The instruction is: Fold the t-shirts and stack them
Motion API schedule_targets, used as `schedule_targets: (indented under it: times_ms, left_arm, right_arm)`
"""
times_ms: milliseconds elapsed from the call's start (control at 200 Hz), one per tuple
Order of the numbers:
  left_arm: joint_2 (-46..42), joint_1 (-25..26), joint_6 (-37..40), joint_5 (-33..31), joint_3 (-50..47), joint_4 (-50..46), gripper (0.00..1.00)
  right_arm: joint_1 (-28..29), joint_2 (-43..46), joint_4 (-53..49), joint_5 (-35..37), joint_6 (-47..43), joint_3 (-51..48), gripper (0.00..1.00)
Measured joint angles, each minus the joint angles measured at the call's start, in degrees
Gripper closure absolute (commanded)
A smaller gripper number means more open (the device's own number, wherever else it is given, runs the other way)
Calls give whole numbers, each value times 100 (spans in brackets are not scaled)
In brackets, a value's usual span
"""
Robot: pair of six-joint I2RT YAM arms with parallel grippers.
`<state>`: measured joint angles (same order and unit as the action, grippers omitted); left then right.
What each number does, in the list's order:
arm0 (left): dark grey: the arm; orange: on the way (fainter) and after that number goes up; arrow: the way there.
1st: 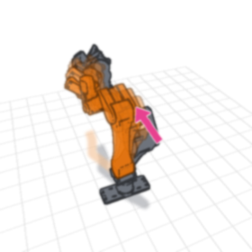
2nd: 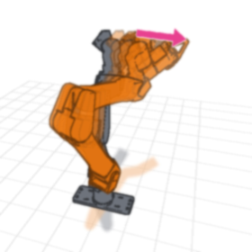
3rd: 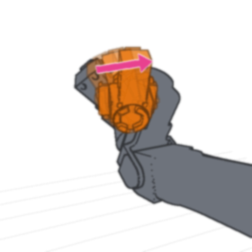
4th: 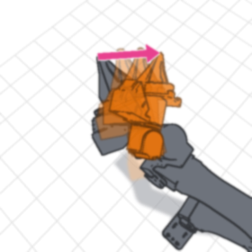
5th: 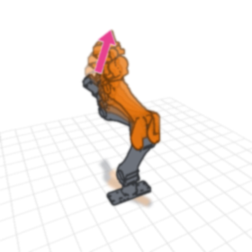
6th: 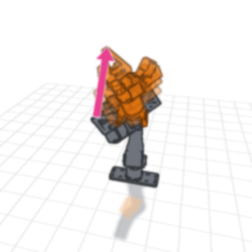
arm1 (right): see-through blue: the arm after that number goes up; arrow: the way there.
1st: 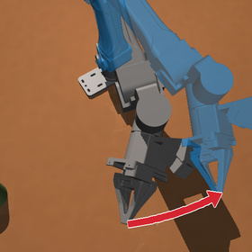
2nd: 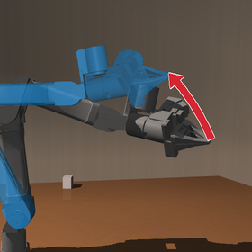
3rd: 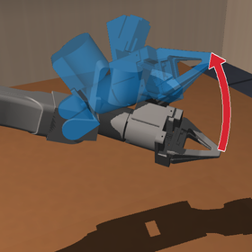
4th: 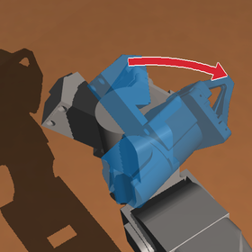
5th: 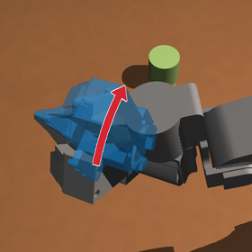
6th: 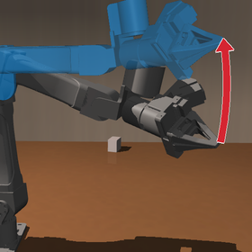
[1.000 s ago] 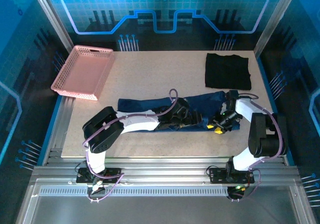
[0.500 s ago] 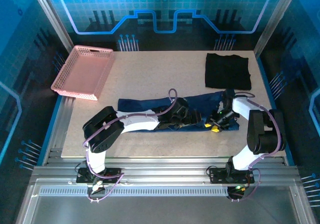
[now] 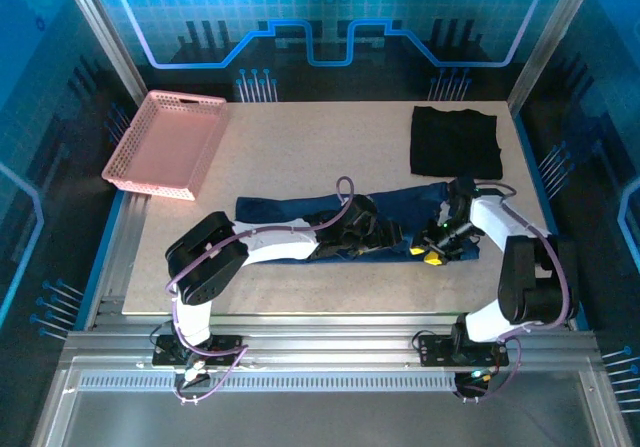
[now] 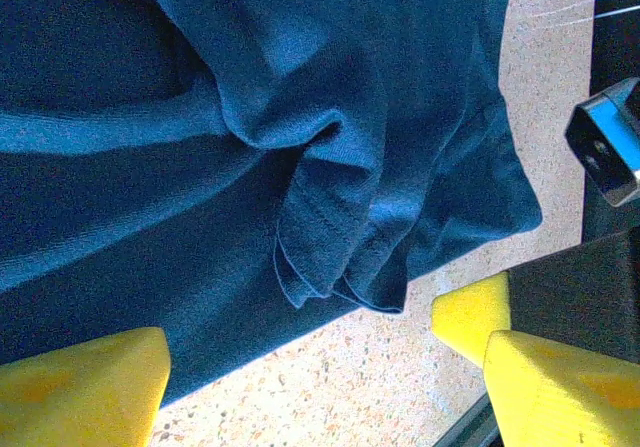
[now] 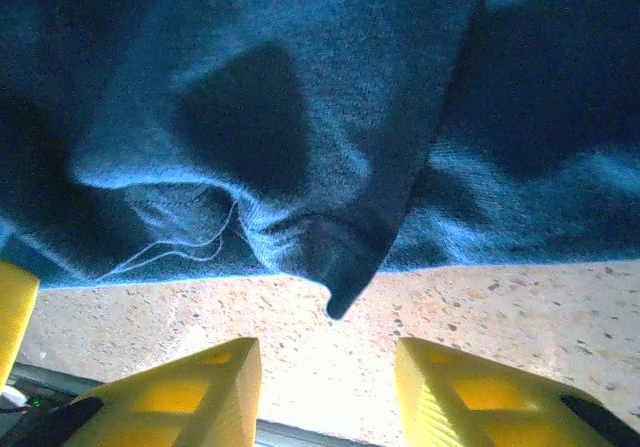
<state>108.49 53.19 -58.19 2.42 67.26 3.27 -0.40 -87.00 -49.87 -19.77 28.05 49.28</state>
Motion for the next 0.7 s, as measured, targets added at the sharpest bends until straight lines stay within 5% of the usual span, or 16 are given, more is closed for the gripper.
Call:
schedule_targets:
  times_ms: [530,700]
  left_arm:
    - [0,-22,0,-24,-111,-46,17]
    - [0,-22,0,-24,-111,-42,17]
  right_arm:
    - [0,-501,494,-179,177,0,71]
    - [2,-544,496,-162,173,0,85]
